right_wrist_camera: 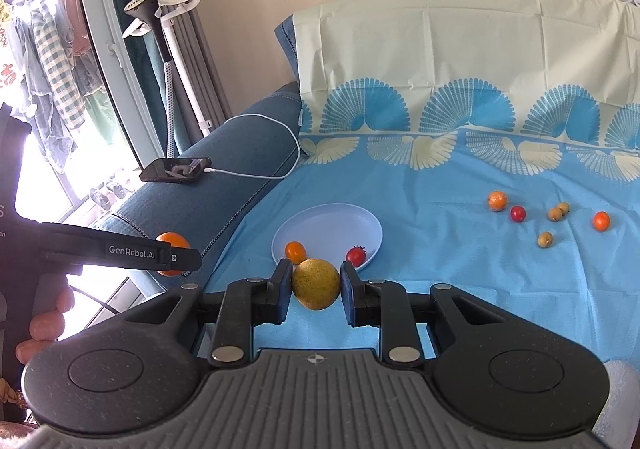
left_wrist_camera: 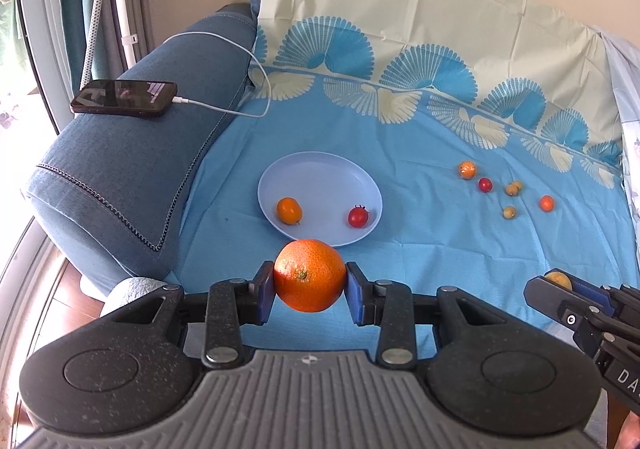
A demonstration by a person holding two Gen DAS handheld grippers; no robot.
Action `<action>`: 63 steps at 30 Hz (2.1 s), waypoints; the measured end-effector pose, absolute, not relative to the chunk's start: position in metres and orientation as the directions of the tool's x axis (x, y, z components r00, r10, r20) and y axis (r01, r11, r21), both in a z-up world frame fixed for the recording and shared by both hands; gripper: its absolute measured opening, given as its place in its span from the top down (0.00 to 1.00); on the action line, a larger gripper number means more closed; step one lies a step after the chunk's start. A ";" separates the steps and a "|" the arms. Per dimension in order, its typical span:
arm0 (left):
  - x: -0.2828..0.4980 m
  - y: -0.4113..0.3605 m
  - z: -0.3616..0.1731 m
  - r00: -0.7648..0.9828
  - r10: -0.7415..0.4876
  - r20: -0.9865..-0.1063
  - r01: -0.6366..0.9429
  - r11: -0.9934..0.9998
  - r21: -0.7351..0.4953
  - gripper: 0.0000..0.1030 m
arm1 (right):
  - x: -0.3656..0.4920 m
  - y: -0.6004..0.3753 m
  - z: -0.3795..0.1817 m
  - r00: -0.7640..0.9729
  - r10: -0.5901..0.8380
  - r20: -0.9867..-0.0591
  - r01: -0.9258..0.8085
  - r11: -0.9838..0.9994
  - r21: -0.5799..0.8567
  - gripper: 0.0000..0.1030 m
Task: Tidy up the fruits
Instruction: 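Carry both fruits over the blue plate and open both tools, then lift both tools away from the plate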
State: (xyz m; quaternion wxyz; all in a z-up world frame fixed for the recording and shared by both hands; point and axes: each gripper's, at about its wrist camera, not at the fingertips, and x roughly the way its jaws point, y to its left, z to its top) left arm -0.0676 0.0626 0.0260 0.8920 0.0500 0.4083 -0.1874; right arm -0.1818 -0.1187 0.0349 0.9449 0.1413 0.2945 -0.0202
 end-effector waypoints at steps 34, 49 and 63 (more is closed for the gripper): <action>0.121 -0.009 -0.065 0.499 -0.177 -0.848 0.347 0.938 0.009 0.61 | 0.013 -0.150 -0.069 0.694 0.028 -0.719 0.125 0.979 0.159 0.74; 0.172 -0.023 -0.113 0.484 -0.133 -0.865 0.375 0.925 0.068 0.40 | 0.075 -0.141 -0.122 0.649 0.059 -0.758 0.034 0.994 0.106 0.74; 0.085 0.028 -0.045 0.579 -0.108 -0.808 0.295 0.952 0.084 0.00 | 0.020 -0.131 -0.064 0.656 0.028 -0.754 0.092 0.989 0.116 0.04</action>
